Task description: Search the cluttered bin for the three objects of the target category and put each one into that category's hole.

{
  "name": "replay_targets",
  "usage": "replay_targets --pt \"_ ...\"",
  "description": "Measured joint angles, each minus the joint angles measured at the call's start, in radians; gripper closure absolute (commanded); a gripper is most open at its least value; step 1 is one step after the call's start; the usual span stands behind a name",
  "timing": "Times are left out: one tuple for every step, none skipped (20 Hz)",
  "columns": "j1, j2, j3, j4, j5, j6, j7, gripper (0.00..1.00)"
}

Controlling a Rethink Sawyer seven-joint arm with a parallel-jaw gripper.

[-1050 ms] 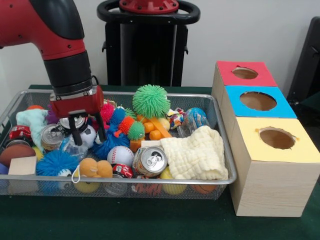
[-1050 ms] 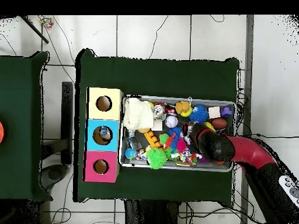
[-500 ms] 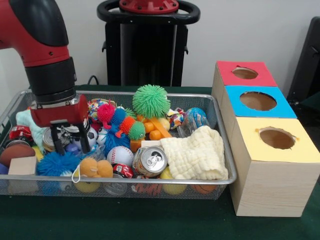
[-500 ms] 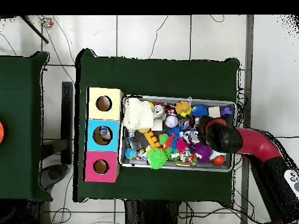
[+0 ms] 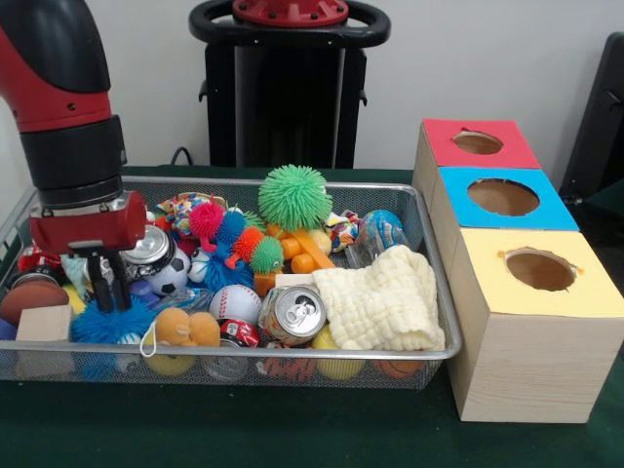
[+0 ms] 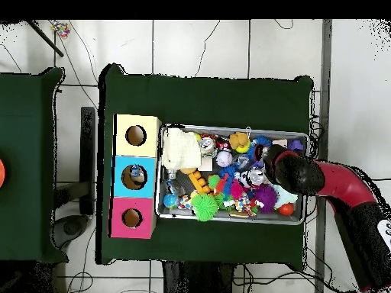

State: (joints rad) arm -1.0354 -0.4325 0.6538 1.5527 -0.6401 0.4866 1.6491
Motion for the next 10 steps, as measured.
replay_targets --pt "0.000 0.000 0.000 -0.001 0.000 0.000 0.000 1.00" --pt "0.000 0.000 0.000 -0.002 -0.001 0.000 0.000 1.00" --pt "0.000 -0.002 0.000 -0.001 -0.002 0.000 0.000 1.00" --pt "0.001 -0.004 0.000 -0.001 -0.003 0.000 0.000 1.00" --pt "0.001 -0.005 0.000 -0.001 -0.003 0.000 0.000 1.00" --pt "0.004 -0.014 0.000 0.000 -0.004 0.000 0.000 1.00" --pt "0.006 -0.019 -0.001 0.002 -0.005 0.000 0.000 1.00" --pt "0.008 -0.024 -0.002 0.003 -0.005 0.000 0.000 1.00" --pt "0.012 -0.035 -0.004 0.008 -0.006 0.000 0.000 1.00" --pt "0.016 -0.047 -0.006 0.014 -0.006 0.000 0.000 1.00"
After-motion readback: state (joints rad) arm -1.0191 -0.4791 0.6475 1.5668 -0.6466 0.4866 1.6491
